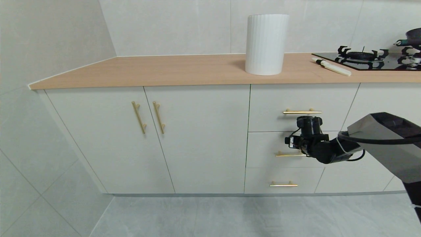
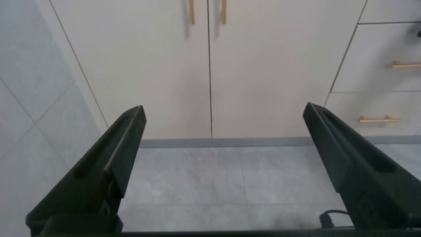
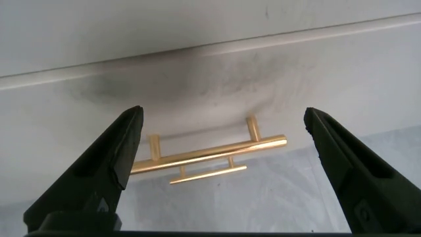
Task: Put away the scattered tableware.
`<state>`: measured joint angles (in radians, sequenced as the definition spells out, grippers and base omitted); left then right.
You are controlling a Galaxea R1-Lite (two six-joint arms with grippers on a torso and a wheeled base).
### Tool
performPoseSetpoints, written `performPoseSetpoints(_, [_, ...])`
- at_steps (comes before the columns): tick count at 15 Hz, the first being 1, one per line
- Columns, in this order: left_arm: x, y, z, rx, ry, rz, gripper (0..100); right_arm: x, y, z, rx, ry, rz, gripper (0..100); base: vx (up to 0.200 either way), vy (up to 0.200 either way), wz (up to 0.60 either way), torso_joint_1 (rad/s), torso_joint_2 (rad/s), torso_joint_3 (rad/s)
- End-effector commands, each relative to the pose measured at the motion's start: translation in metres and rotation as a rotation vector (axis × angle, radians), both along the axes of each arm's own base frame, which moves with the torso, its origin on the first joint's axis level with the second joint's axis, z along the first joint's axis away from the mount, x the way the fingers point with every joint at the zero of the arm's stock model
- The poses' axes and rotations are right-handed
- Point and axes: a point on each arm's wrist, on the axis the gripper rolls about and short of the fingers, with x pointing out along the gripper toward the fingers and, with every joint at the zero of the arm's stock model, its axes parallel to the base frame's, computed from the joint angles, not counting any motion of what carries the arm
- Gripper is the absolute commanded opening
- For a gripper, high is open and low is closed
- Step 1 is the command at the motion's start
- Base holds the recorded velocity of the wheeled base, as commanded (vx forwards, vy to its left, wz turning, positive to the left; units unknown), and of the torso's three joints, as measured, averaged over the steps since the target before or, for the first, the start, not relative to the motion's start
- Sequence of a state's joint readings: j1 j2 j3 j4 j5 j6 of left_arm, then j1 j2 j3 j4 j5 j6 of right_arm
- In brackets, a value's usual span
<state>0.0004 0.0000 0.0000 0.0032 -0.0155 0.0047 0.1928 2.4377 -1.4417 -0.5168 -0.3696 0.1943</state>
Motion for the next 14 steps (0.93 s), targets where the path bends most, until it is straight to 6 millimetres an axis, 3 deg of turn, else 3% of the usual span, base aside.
performPoseSetpoints(1, [0.000, 0.000, 0.000, 0.000, 0.000, 0.001, 100, -0.028, -0.005, 0.038, 0.008, -0.024, 0.000, 100, 0.000, 0.000, 0.00, 0.000, 0.00, 0.000])
performPoseSetpoints(4, [0.000, 0.000, 0.000, 0.000, 0.000, 0.000, 100, -0.113, -0.019, 0.109, 0.018, -0.082, 0.011, 100, 0.000, 0.000, 0.00, 0.000, 0.00, 0.000])
performPoseSetpoints(5, [0.000, 0.000, 0.000, 0.000, 0.000, 0.001, 100, -0.128, -0.022, 0.120, 0.019, -0.104, 0.006, 100, 0.000, 0.000, 0.00, 0.000, 0.00, 0.000])
performPoseSetpoints(6, [0.000, 0.000, 0.000, 0.000, 0.000, 0.000, 100, -0.182, -0.032, 0.155, 0.018, -0.191, -0.016, 100, 0.000, 0.000, 0.00, 0.000, 0.00, 0.000])
performPoseSetpoints(8, [0.000, 0.000, 0.000, 0.000, 0.000, 0.000, 100, -0.255, -0.047, 0.191, -0.005, -0.331, -0.006, 100, 0.000, 0.000, 0.00, 0.000, 0.00, 0.000])
performPoseSetpoints(10, [0.000, 0.000, 0.000, 0.000, 0.000, 0.001, 100, -0.328, -0.064, 0.208, -0.053, -0.469, -0.007, 100, 0.000, 0.000, 0.00, 0.000, 0.00, 0.000])
performPoseSetpoints(13, [0.000, 0.000, 0.000, 0.000, 0.000, 0.001, 100, -0.415, -0.088, 0.200, -0.202, -0.588, -0.121, 100, 0.000, 0.000, 0.00, 0.000, 0.00, 0.000])
performPoseSetpoints(14, [0.000, 0.000, 0.000, 0.000, 0.000, 0.001, 100, -0.435, -0.090, 0.195, -0.202, -0.616, -0.126, 100, 0.000, 0.000, 0.00, 0.000, 0.00, 0.000])
